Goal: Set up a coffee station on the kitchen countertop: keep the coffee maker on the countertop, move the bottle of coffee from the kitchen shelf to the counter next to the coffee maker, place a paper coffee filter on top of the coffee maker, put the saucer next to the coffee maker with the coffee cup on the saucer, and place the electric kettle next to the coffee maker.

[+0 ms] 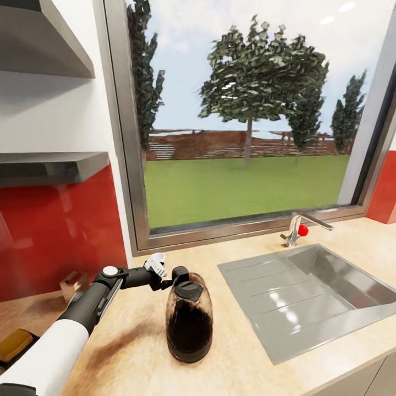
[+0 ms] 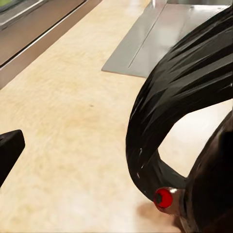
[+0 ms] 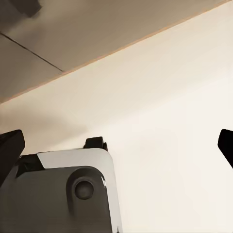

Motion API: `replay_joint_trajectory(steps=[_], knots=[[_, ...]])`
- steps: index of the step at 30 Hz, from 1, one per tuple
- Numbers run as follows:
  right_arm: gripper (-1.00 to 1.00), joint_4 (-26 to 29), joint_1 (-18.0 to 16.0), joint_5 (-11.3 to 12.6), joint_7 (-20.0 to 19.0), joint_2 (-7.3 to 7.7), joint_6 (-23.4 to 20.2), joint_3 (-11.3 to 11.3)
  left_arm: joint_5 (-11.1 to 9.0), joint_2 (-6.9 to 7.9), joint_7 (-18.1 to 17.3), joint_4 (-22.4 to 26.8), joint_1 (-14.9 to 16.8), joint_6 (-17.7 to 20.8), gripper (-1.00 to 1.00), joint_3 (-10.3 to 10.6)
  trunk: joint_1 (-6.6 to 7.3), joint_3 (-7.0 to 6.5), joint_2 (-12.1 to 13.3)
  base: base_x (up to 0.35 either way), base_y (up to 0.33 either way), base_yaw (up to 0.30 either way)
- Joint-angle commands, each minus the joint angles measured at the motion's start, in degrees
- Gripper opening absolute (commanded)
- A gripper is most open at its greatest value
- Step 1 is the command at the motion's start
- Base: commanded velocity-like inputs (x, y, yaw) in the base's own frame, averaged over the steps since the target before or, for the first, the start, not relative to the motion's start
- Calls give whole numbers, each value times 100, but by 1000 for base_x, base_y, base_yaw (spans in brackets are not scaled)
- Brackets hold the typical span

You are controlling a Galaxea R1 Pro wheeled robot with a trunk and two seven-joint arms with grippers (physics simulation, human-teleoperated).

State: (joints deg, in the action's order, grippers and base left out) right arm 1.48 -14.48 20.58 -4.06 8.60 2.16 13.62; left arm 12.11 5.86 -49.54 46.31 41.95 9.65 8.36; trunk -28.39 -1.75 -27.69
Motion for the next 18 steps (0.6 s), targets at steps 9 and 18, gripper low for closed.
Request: replay_joint_trajectory(steps=[9,18], knots=[[100,-13,18,61,-24,2,21,44,-6,-10,-21,10,5,63,100,7,-3,2,-4,14,-5,0],[100,-13,24,61,-24,1,21,44,-4,-16,-21,10,-2,63,100,7,-3,2,-4,61,0,0]])
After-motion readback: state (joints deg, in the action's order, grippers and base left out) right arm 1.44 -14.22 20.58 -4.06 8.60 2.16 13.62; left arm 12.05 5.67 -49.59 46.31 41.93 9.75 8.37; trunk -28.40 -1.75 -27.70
